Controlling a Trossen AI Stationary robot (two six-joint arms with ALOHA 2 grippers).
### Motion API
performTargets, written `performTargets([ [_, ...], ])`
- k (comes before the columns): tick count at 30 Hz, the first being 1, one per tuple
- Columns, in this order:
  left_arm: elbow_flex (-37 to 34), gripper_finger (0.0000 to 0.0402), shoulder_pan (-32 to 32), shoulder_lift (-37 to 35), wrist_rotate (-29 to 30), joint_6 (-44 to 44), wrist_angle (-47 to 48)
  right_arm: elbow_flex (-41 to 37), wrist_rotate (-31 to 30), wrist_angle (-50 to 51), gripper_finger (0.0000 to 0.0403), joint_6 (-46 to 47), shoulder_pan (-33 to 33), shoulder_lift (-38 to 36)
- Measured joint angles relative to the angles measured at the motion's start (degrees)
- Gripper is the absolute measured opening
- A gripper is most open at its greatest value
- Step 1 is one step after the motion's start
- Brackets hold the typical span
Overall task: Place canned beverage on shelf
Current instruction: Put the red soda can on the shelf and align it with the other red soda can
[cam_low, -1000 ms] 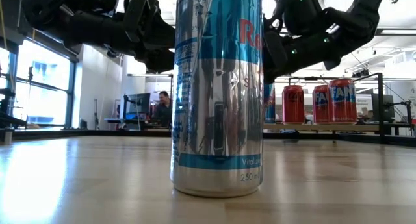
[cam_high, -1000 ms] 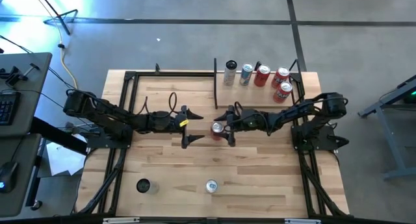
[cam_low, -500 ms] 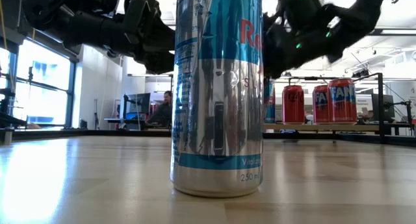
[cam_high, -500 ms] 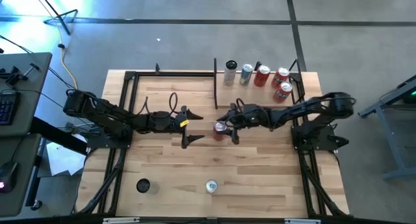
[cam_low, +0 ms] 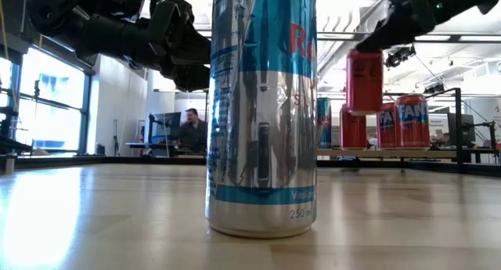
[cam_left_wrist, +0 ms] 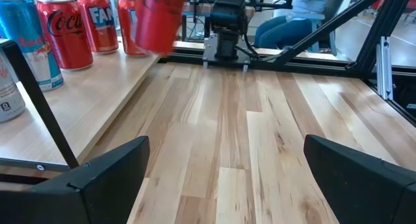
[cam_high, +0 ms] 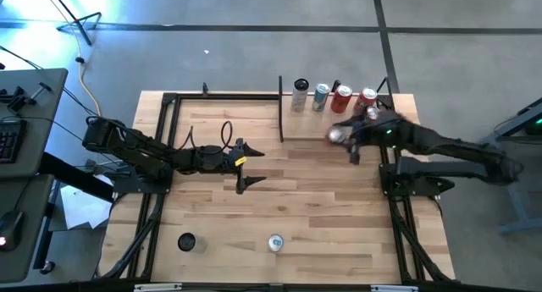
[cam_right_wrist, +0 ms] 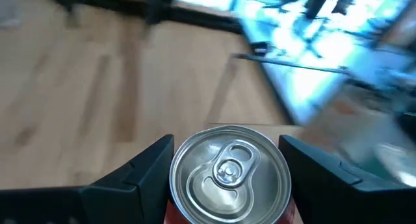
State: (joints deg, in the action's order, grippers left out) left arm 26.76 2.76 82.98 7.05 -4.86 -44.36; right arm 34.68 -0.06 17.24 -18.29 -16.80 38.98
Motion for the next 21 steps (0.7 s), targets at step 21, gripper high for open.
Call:
performTargets([
  [21, 0.00, 0.0399, 0.02, 0.00, -0.48, 0.23, 0.71, 0.04, 27.08, -1.93, 0.0238, -3.22, -37.96, 10.22],
])
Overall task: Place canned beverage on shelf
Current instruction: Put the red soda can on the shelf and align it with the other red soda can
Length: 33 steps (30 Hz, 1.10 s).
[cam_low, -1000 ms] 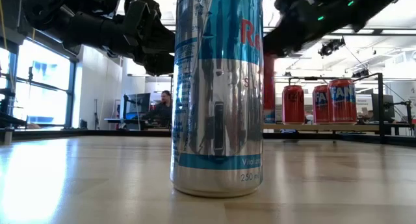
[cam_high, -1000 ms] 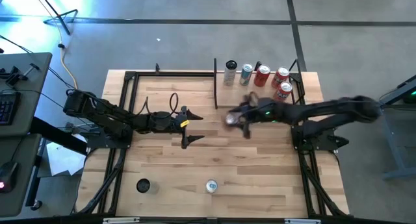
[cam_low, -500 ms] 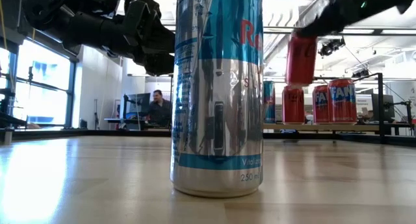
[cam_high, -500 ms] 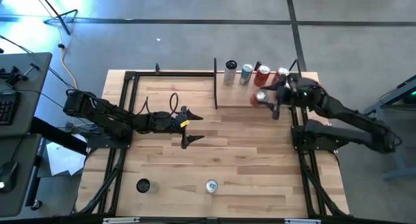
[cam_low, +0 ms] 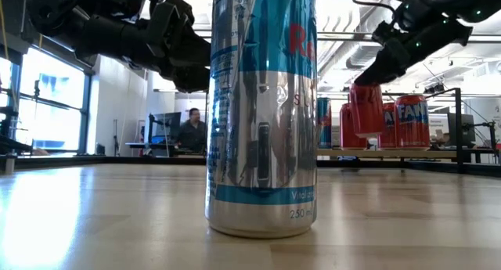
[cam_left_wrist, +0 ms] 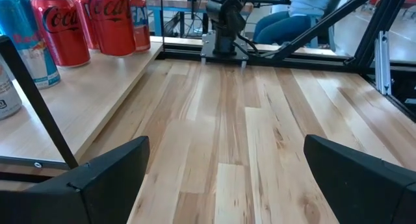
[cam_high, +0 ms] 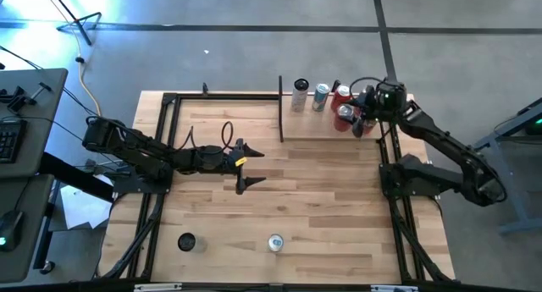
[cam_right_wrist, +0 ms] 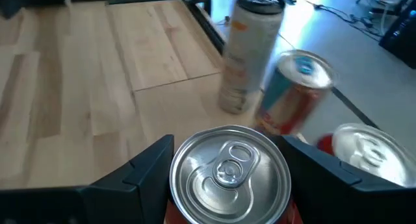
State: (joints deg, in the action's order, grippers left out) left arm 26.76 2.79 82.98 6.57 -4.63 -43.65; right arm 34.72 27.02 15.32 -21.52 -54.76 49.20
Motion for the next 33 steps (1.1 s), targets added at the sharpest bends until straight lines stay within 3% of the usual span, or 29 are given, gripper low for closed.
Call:
performTargets([
  [6, 0.00, 0.0399, 0.00, -0.01, 0.00, 0.32, 0.45, 0.00, 3.36, -0.66, 0.0238, -0.35, -3.58, 3.35],
  [21, 0.00, 0.0399, 0.00, 0.00, 0.00, 0.32, 0.47, 0.15, 3.61, -3.99, 0.0238, -1.36, -5.64, 9.93],
  [27, 0.00, 0.0399, 0.00, 0.00, 0.02, 0.32, 0.48, 0.15, 1.58, -3.85, 0.0287, 0.50, -5.66, 9.93],
  [33, 0.00, 0.0399, 0.00, 0.00, 0.02, 0.34, 0.47, 0.13, -0.47, -3.38, 0.0298, 0.94, -5.61, 9.20],
])
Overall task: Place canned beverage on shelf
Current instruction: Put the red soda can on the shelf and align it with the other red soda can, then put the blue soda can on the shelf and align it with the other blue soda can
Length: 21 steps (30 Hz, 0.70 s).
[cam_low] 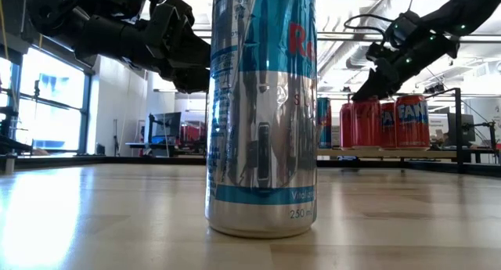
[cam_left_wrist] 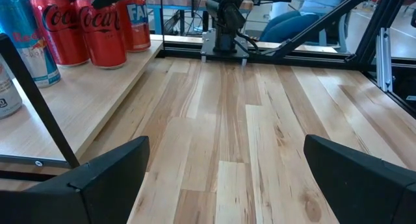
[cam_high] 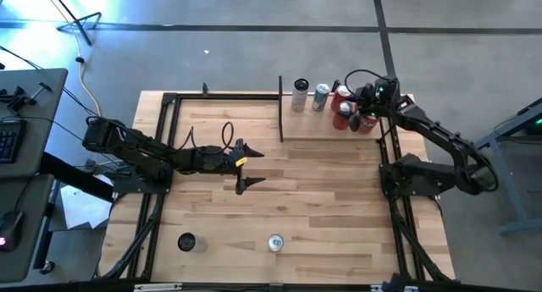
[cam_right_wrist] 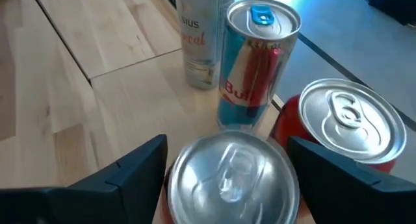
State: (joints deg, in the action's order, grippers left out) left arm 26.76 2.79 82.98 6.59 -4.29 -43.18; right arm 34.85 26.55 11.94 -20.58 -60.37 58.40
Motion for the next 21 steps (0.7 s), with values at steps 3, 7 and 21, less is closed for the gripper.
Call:
performTargets([
  [3, 0.00, 0.0399, 0.00, 0.00, 0.00, 0.00, 0.00, -0.02, 0.13, -0.20, 0.0300, 0.97, 0.04, -1.35],
  [7, 0.00, 0.0399, 0.00, 0.00, 0.00, 0.01, 0.00, -0.04, 0.24, -0.98, 0.0301, 1.25, 0.04, -3.31],
  [21, 0.00, 0.0399, 0.00, 0.00, -0.63, 2.57, -2.25, 3.97, -1.01, 2.37, 0.0157, 8.25, 10.69, -16.17],
])
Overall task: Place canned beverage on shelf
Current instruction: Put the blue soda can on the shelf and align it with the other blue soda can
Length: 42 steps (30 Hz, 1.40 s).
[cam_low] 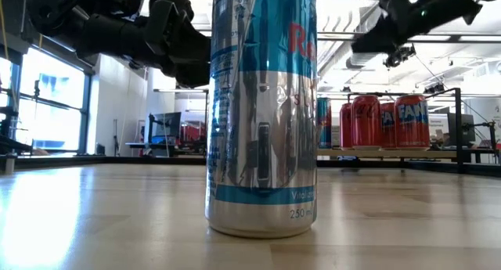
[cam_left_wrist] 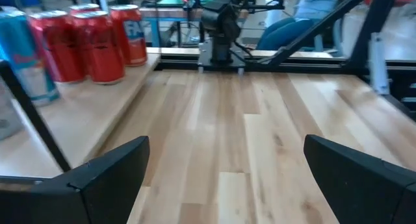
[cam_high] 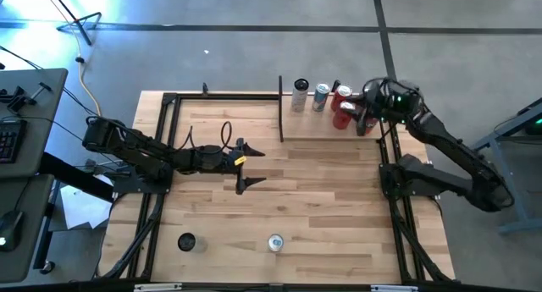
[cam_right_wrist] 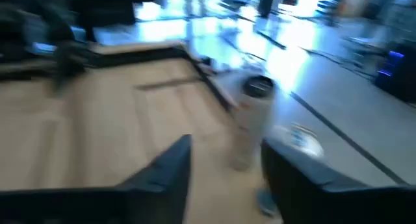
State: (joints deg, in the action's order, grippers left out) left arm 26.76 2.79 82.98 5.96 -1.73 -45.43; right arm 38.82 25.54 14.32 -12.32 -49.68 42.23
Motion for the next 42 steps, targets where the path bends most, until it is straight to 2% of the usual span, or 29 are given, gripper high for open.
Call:
performTargets([
  [4, 0.00, 0.0399, 0.01, -0.01, -3.74, -1.10, 0.04, -2.58, -0.47, -0.19, 0.0033, 1.40, 12.36, -1.87],
  [6, 0.00, 0.0399, 0.29, -0.02, -3.79, -1.08, 0.09, -5.26, -3.98, -2.14, 0.0012, 2.77, 19.81, -1.82],
  [10, 0.00, 0.0399, 0.68, -0.02, -1.20, -0.73, 0.07, -11.80, -10.55, -11.47, 0.0044, 7.86, 34.49, -0.35],
  [12, 0.00, 0.0399, 0.68, 0.00, -0.67, -0.04, 0.08, -15.43, -12.15, -19.68, 0.0057, 10.01, 41.19, 1.22],
  [16, 0.00, 0.0399, 0.68, 0.00, -0.53, 0.43, 0.07, -20.28, -13.09, -37.55, 0.0084, 12.38, 52.80, 6.08],
  [20, 0.00, 0.0399, 0.68, -0.01, -0.53, 0.47, 0.07, -20.46, -13.11, -47.16, 0.0138, 12.07, 61.18, 13.64],
  [26, 0.00, 0.0399, 0.68, 0.00, -0.55, 0.49, 0.09, -13.65, -13.14, -51.50, 0.0256, 12.38, 65.80, 27.76],
  [29, 0.00, 0.0399, 0.68, -0.02, -0.41, 0.49, 0.13, -8.56, -13.15, -51.66, 0.0294, 12.36, 66.35, 35.02],
  [35, -0.02, 0.0399, 0.68, 0.00, -0.11, 0.49, 0.72, 2.21, -11.92, -51.04, 0.0307, 12.44, 67.92, 47.68],
  [39, -0.02, 0.0399, 0.68, 0.00, -0.12, 0.48, 0.99, 8.41, -10.78, -46.80, 0.0307, 12.71, 68.90, 52.68],
  [42, -0.02, 0.0399, 0.68, 0.00, -0.12, 0.47, 1.49, 11.18, -7.47, -45.03, 0.0307, 12.99, 69.05, 55.12],
])
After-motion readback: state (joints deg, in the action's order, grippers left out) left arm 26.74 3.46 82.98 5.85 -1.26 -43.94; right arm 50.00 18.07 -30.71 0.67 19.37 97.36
